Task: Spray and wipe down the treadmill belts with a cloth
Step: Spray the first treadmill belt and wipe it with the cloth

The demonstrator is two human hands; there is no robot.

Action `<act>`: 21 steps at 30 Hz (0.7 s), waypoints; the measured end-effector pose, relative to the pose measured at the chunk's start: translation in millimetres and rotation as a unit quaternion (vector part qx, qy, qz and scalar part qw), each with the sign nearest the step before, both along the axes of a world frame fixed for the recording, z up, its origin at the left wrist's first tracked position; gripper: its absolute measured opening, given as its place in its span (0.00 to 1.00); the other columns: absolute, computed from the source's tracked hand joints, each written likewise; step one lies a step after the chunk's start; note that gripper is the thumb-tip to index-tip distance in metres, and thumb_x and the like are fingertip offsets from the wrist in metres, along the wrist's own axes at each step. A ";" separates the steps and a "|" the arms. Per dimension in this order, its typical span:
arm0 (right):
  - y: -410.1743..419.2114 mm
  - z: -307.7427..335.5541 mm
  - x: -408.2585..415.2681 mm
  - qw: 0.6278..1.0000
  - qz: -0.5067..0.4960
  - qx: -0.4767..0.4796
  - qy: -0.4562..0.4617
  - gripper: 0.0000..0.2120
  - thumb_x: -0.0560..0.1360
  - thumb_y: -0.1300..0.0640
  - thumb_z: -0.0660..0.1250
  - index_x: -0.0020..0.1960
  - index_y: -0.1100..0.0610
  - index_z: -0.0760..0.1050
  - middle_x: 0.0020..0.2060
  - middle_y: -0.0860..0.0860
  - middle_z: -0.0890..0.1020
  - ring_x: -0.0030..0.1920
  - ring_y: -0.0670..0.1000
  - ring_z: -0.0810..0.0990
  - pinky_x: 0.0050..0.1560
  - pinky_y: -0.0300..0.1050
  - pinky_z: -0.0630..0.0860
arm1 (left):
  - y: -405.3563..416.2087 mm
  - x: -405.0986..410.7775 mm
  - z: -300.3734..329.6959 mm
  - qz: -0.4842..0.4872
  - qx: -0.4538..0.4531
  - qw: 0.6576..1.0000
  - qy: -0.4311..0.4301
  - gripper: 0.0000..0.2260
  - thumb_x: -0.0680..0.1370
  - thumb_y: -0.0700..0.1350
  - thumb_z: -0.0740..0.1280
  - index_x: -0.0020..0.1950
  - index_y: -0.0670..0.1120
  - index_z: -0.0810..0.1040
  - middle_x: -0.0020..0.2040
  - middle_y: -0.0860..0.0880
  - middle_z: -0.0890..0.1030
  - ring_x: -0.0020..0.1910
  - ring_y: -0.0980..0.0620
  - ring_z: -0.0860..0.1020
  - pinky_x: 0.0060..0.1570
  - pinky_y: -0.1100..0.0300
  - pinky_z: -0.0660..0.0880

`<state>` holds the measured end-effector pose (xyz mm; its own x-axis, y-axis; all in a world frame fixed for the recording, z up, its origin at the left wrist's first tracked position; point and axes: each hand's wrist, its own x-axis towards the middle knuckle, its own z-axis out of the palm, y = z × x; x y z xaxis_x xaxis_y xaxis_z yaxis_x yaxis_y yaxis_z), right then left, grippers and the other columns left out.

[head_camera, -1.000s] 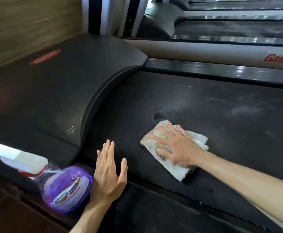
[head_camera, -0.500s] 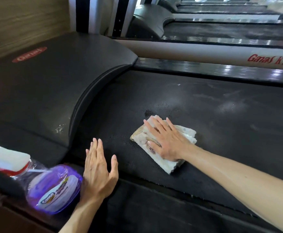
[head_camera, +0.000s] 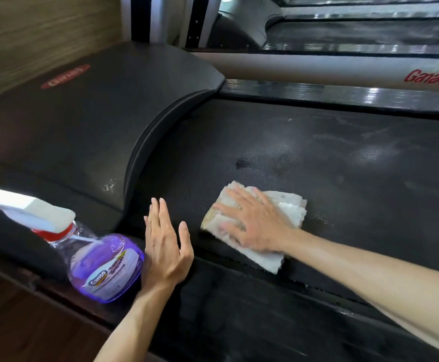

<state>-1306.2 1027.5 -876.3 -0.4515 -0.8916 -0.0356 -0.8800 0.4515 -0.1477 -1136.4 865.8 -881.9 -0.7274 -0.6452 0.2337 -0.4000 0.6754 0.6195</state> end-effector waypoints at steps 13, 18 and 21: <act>30.8 0.7 -48.3 1.000 0.012 0.001 -0.018 0.35 0.79 0.25 0.41 0.83 0.35 0.48 0.84 0.45 0.43 0.81 0.41 0.36 0.82 0.53 0.38 | 0.5 -1.3 2.8 -0.002 0.004 1.000 0.004 0.35 0.77 0.48 0.53 0.83 0.41 0.48 0.84 0.45 0.49 0.77 0.63 0.41 0.78 0.62 0.39; 8.1 -6.1 -74.9 0.998 -0.063 0.004 0.011 0.35 0.78 0.25 0.41 0.83 0.35 0.48 0.84 0.45 0.45 0.82 0.43 0.38 0.83 0.55 0.40 | -1.7 -1.9 0.6 -0.011 -0.006 1.000 0.001 0.35 0.78 0.49 0.53 0.83 0.41 0.48 0.84 0.45 0.49 0.78 0.63 0.41 0.78 0.63 0.39; 7.1 -7.8 -70.8 0.997 -0.071 -0.003 0.023 0.34 0.79 0.26 0.41 0.83 0.35 0.48 0.84 0.45 0.44 0.82 0.43 0.37 0.82 0.54 0.39 | -0.5 0.2 2.2 -0.012 -0.005 1.000 -0.003 0.34 0.78 0.51 0.52 0.83 0.42 0.50 0.84 0.46 0.49 0.77 0.64 0.40 0.79 0.61 0.40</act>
